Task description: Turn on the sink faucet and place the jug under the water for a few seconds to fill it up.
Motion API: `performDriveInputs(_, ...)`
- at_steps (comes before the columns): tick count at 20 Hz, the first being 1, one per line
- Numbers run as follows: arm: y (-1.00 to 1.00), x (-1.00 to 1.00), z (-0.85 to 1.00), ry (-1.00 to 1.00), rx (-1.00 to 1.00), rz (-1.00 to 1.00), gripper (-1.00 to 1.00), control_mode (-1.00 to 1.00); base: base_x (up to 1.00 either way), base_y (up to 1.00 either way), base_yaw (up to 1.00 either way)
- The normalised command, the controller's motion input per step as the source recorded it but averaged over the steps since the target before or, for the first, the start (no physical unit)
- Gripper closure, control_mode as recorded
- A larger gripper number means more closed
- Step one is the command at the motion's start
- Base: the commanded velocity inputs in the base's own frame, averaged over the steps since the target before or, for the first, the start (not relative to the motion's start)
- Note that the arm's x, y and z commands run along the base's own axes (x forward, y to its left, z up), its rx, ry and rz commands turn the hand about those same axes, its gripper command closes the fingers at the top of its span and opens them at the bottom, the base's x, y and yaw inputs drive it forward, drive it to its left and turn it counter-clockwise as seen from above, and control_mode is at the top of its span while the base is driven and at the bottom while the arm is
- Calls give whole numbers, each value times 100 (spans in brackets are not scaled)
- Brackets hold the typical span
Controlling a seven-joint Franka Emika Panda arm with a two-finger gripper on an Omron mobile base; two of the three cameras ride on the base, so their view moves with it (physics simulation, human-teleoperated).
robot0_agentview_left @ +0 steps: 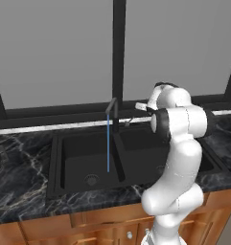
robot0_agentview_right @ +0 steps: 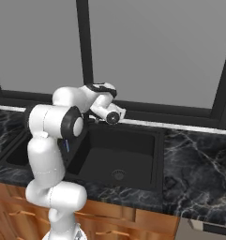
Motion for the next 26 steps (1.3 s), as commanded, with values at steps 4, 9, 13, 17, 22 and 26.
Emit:
performDriveInputs(4, 0, -76, 45, 22, -3, 6, -100, -100, 0, 0, 0)
performDriveInputs(9, 2, -90, 43, 19, -8, 11, -100, -100, 0, 0, 0)
performDriveInputs(13, 14, -84, 26, 8, -3, 29, -100, -100, 0, 0, 0)
performDriveInputs(17, 24, -93, 18, 9, -3, 26, -100, -100, 0, 0, 0)
performDriveInputs(22, 30, -82, 17, 15, -8, 11, -100, -100, 0, 0, 0)
performDriveInputs(26, 50, -42, 14, 20, -15, 1, -100, -100, 0, 0, 0)
